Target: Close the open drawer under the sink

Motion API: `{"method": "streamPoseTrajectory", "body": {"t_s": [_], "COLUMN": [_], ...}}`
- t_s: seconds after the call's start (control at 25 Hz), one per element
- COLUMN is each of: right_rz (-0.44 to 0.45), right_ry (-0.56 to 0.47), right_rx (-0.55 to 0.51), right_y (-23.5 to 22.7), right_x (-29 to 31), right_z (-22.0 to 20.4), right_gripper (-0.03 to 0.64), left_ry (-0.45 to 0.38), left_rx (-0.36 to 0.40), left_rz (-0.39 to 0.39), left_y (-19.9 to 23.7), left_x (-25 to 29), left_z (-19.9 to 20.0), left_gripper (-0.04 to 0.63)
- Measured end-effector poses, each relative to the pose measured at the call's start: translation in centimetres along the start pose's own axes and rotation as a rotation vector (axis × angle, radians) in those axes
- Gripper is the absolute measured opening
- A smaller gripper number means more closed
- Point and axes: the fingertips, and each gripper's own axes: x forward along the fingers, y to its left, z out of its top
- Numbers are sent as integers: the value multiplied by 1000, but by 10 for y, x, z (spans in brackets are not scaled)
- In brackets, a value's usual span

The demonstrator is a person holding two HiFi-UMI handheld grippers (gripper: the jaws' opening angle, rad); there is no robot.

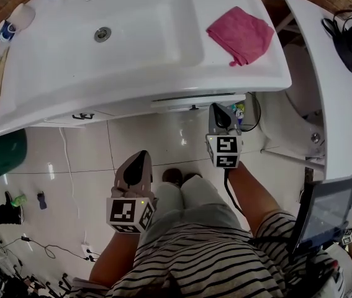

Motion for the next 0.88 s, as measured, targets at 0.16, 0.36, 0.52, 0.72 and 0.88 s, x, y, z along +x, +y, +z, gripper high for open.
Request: {"method": "streamPoseTrajectory", "body": {"t_s": [0.16, 0.36, 0.52, 0.72, 0.88], "right_rz": [-9, -8, -18, -25, -4], "right_ry": [-14, -21, -28, -31, -39], "right_rx": [-10, -17, -18, -29, -21], "right_y": [-4, -6, -10, -14, -5], "right_x": [10, 21, 27, 29, 31], "right_z": [6, 13, 14, 13, 17], "right_gripper": [0, 0, 0, 0, 0], "left_ry": [-2, 5, 1, 1, 1], "left_rx": [-9, -10, -2, 1, 1], "left_rz": [12, 23, 27, 26, 48], "left_y": [5, 8, 9, 7, 13], "left_x": [2, 3, 7, 7, -1], "left_z": [1, -3, -2, 0, 3], "left_gripper": [17, 17, 17, 17, 17]}}
